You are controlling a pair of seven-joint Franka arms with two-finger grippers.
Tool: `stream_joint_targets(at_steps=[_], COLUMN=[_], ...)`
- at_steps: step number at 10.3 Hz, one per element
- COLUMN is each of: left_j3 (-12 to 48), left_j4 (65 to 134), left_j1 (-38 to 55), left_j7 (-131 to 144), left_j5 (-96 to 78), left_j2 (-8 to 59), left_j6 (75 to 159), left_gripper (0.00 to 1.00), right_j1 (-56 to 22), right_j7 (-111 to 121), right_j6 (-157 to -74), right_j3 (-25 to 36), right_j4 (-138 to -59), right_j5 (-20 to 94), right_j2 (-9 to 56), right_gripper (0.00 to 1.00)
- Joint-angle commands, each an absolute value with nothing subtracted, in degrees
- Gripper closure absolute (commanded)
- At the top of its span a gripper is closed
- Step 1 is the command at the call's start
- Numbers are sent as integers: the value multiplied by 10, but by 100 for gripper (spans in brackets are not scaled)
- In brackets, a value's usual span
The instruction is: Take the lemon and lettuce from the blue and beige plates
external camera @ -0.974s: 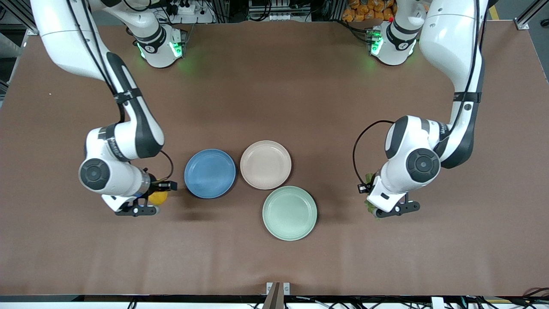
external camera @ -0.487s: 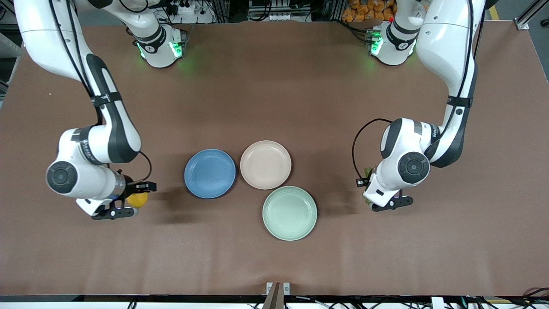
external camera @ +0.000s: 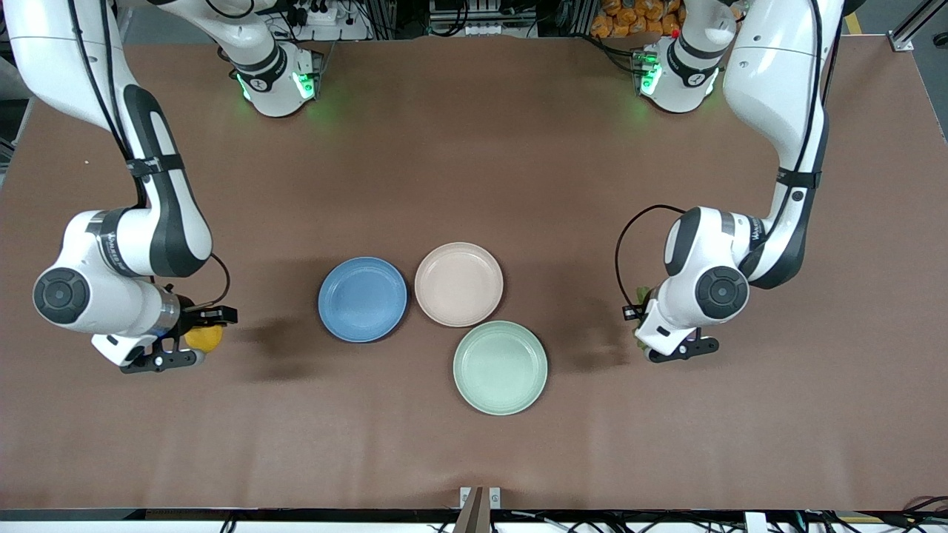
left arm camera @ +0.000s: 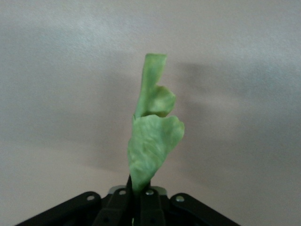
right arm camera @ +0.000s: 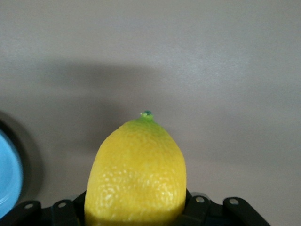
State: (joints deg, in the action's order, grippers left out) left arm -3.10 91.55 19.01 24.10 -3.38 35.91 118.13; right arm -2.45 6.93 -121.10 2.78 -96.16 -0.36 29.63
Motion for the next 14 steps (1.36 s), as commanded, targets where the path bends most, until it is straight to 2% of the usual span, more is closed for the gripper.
stream_joint_targets(at_steps=[1,3,6,11,14], left_j3=[-33,-30,-28,-28,-30], left_j4=[926,927,958,1073,1105], left_j1=[193,186,182,158,147], left_j7=[228,227,239,251,277], left_j5=[-37,-10,-14,-18,-11], left_j2=[346,336,300,168,131], left_j6=[1180,1179,1173,1172,1173], left_gripper=[0,0,0,0,0], right_j1=[-20,-19,-17,-11,-11], right_j7=[76,76,76,76,76], right_j6=[-1289,-1324,-1420,-1505,-1540], right_j3=[30,32,32,32,32], right_j4=[-1065,-1110,-1191,-1233,-1233], right_j5=[-7,-6,-6,-6,-6], right_j2=[245,228,218,244,269], right_gripper=[50,50,50,50,49])
